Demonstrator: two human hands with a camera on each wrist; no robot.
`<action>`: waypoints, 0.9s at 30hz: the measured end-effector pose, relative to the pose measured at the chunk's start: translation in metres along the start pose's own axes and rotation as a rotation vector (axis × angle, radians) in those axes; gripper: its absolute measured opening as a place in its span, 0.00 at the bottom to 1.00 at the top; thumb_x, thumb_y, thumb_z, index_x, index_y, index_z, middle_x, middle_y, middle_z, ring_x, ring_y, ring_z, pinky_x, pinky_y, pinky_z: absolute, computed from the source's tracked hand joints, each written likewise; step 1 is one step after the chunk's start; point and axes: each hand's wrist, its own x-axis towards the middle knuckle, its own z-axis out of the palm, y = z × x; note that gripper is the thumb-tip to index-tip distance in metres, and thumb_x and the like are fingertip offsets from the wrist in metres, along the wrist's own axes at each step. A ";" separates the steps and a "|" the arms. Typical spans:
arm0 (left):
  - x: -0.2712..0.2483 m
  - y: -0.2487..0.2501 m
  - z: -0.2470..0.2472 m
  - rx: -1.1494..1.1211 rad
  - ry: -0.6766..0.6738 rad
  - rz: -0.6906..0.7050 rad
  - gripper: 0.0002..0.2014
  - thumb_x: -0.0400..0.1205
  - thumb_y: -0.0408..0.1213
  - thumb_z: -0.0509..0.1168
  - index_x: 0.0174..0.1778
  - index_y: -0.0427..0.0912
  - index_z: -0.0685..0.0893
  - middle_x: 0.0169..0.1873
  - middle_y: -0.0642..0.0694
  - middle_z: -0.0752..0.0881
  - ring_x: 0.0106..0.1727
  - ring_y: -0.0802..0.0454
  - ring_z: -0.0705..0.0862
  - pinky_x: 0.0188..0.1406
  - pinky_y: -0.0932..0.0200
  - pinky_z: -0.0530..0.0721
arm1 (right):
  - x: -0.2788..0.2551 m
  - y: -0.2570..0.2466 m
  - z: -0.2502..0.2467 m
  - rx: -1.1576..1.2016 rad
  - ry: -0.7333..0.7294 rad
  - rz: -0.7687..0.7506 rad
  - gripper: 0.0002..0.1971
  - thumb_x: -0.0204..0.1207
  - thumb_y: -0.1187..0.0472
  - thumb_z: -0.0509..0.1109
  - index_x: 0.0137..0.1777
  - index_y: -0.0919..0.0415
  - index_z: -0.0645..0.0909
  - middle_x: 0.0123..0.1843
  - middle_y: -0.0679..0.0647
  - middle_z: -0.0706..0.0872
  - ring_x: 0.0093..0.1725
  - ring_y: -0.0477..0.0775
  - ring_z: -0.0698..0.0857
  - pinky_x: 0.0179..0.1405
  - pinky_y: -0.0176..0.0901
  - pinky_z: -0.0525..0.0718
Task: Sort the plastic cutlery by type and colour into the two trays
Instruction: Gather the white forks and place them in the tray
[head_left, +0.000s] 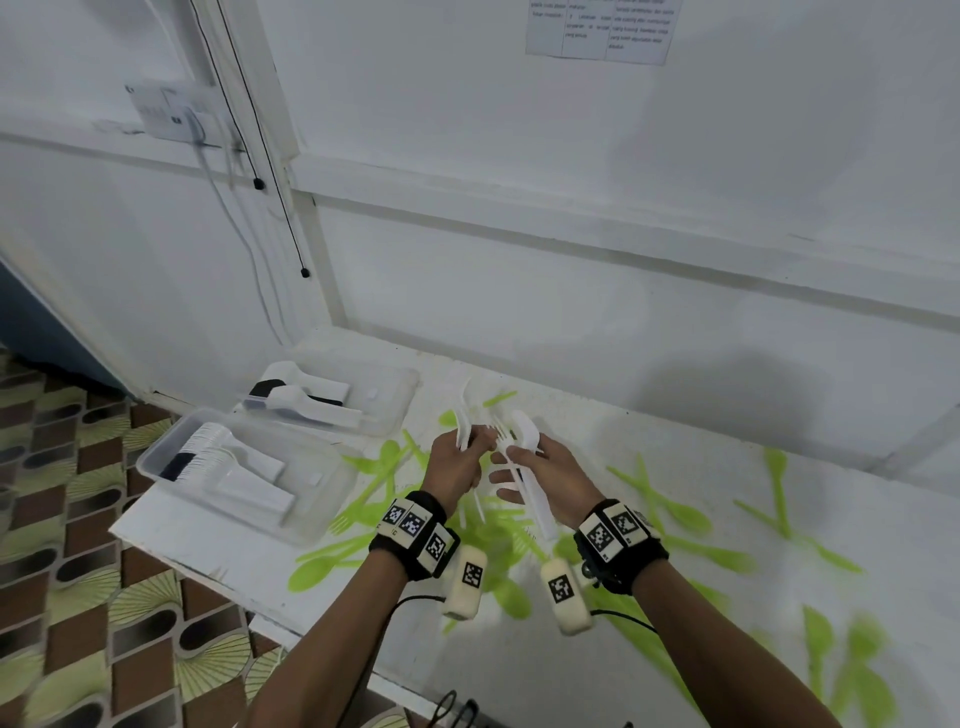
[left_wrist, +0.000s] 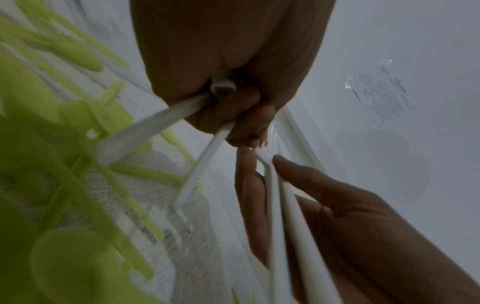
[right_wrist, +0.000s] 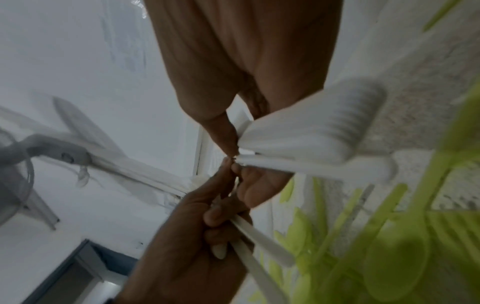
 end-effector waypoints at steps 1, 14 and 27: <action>-0.001 0.000 0.000 -0.015 -0.020 -0.003 0.13 0.89 0.38 0.66 0.47 0.30 0.86 0.18 0.51 0.75 0.16 0.54 0.68 0.16 0.66 0.64 | 0.000 0.000 0.001 0.014 -0.050 0.021 0.12 0.88 0.64 0.67 0.69 0.64 0.80 0.56 0.66 0.90 0.49 0.65 0.90 0.49 0.58 0.91; -0.007 0.001 0.005 0.034 0.000 -0.009 0.07 0.86 0.34 0.62 0.55 0.42 0.86 0.39 0.50 0.86 0.19 0.54 0.70 0.20 0.62 0.69 | 0.007 0.012 0.004 -0.086 0.135 -0.114 0.30 0.87 0.64 0.66 0.78 0.35 0.57 0.52 0.61 0.86 0.29 0.53 0.81 0.25 0.40 0.73; -0.023 0.009 0.011 0.029 -0.245 -0.001 0.12 0.93 0.37 0.52 0.45 0.39 0.72 0.36 0.45 0.83 0.18 0.51 0.66 0.17 0.65 0.62 | 0.025 0.001 0.011 -0.012 0.217 -0.134 0.32 0.77 0.55 0.80 0.77 0.46 0.71 0.42 0.56 0.90 0.29 0.54 0.79 0.25 0.44 0.74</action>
